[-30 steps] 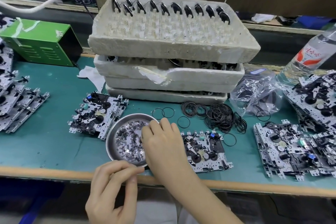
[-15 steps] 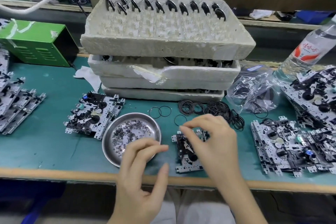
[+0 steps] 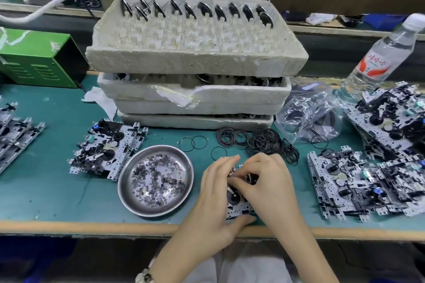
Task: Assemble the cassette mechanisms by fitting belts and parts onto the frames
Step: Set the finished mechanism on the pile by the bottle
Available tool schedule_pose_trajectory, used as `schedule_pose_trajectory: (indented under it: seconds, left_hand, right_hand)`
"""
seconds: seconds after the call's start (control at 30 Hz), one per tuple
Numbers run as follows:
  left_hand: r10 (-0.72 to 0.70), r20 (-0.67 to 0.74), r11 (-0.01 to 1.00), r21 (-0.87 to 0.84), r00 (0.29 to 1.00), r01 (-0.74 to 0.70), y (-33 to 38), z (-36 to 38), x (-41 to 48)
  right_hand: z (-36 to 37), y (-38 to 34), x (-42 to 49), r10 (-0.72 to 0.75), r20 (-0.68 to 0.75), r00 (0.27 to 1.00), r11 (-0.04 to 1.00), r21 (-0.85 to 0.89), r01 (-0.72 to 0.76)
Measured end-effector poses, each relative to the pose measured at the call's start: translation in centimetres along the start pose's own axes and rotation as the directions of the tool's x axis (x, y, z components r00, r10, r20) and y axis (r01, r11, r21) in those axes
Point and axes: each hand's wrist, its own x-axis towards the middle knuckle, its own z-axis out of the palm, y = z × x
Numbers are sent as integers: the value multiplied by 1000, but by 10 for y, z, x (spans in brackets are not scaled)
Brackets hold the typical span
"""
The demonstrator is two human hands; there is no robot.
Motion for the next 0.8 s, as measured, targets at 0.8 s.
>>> schedule_pose_trajectory:
  seconds: [0.8]
  left_hand:
    - [-44,57,999,17,997,43,3,-4,2]
  right_hand:
    - [-19,-9,42,72,407,911,997,-30,-65]
